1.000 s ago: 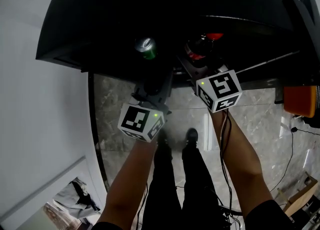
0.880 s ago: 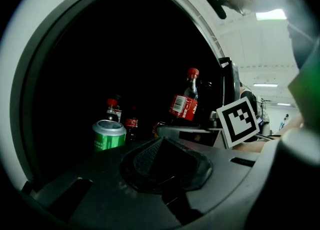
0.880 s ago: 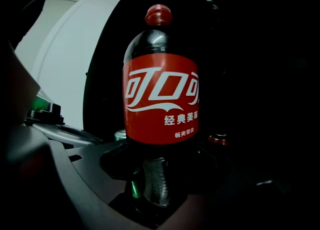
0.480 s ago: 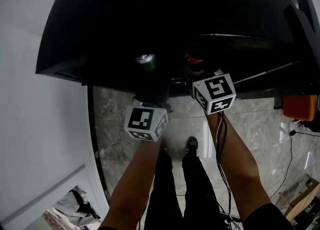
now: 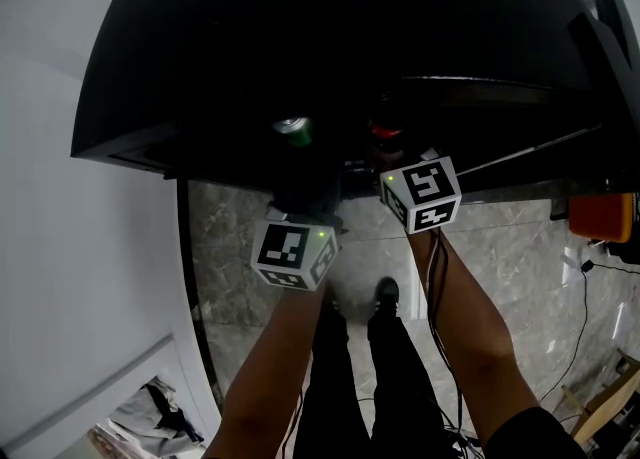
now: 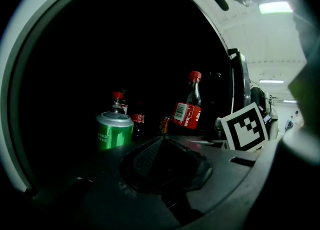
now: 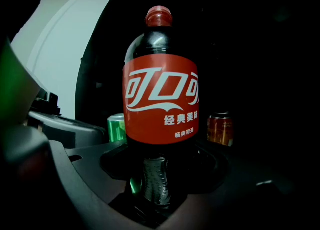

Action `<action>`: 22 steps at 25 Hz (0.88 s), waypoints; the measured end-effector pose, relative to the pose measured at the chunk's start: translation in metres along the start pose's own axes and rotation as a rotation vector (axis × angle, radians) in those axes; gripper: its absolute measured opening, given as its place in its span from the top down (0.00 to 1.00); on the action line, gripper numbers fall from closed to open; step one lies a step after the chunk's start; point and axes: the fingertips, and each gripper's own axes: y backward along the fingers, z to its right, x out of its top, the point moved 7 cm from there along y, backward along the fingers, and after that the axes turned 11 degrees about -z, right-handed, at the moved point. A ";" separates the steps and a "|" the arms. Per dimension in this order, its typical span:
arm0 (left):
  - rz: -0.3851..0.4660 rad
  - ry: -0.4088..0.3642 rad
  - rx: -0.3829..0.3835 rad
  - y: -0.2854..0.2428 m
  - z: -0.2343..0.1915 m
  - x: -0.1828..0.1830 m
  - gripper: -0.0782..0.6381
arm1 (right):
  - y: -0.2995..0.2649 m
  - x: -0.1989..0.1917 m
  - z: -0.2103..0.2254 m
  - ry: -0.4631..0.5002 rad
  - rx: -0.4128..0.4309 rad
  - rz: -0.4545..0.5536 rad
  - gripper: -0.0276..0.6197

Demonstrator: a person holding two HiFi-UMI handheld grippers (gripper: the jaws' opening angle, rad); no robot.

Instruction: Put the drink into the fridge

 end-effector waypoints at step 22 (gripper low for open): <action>0.004 0.026 -0.025 0.021 0.016 -0.001 0.87 | -0.009 -0.008 -0.002 -0.009 -0.033 -0.078 0.52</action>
